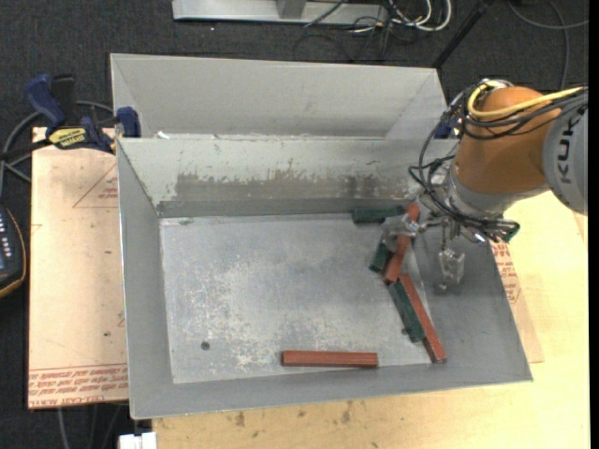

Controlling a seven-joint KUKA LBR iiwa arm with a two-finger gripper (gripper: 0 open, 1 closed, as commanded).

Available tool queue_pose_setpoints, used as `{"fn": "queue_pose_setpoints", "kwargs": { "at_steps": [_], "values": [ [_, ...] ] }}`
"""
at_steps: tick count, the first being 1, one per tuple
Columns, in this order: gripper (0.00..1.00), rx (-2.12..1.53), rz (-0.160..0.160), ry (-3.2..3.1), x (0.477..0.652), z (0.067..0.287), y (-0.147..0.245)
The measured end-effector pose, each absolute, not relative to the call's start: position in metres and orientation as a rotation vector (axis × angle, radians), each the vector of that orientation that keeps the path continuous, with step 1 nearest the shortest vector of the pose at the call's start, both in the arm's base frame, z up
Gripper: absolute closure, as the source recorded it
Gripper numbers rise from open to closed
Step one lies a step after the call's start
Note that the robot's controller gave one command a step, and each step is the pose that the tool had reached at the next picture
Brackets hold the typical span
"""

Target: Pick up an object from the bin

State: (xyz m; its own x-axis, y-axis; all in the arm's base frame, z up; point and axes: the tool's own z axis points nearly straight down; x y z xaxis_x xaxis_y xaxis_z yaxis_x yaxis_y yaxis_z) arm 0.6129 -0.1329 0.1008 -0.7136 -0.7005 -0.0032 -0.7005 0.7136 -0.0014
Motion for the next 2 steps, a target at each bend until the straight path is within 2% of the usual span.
{"fn": "queue_pose_setpoints", "kwargs": {
  "at_steps": [1,2],
  "values": [
    [0.0,-1.392,0.001,2.811,0.63,0.101,-0.103],
    [0.0,-1.773,0.004,2.588,0.642,0.07,-0.102]
  ]
}}
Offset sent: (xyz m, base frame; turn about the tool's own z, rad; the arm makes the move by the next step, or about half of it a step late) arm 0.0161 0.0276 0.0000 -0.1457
